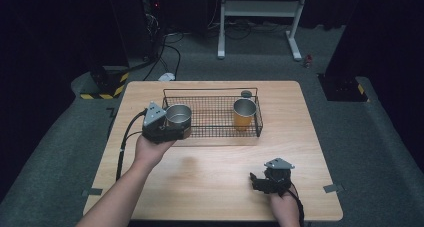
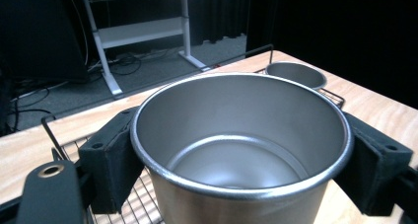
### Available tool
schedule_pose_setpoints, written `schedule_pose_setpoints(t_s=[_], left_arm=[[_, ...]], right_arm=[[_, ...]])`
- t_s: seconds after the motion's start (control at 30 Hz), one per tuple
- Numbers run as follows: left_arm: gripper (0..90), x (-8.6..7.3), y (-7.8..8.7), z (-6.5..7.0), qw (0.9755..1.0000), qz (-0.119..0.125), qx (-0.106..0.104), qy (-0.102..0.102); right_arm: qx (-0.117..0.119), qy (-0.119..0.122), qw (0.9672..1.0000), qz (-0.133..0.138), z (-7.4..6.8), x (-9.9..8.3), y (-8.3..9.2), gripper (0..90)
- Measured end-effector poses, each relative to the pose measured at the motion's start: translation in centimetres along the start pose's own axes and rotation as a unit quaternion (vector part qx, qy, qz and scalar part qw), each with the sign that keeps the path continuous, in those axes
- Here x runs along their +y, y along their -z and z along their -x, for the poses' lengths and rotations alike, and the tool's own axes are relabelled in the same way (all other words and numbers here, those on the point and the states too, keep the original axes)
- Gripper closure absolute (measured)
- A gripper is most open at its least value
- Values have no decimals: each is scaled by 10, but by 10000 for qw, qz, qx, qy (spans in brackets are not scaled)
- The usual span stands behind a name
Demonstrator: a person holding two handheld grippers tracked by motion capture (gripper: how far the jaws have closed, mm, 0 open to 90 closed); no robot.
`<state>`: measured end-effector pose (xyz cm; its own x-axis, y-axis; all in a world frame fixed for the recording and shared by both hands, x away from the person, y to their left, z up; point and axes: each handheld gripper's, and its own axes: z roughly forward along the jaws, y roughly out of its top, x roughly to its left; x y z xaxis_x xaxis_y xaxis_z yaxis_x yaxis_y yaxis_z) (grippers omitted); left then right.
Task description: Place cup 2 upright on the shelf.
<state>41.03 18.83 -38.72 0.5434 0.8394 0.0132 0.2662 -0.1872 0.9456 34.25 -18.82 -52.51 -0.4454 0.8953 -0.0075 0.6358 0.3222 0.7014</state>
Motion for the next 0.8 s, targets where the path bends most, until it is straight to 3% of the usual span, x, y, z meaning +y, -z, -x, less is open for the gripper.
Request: schedule_pose_setpoints(t_s=[0.3,0.4,0.77,0.8], left_arm=[[162,5,-32,-8,9999,-20,68,76],[162,5,-41,-13,9998,-35,96,196],[163,4,-66,-26,9995,-9,225,241],[163,3,-69,-28,9993,-35,213,316]], right_arm=[[6,-3,10000,3,0,0,0,113],[1,-14,10000,-2,0,0,0,113],[5,-33,10000,-2,0,-1,1,113],[13,-25,10000,5,0,-1,1,113]])
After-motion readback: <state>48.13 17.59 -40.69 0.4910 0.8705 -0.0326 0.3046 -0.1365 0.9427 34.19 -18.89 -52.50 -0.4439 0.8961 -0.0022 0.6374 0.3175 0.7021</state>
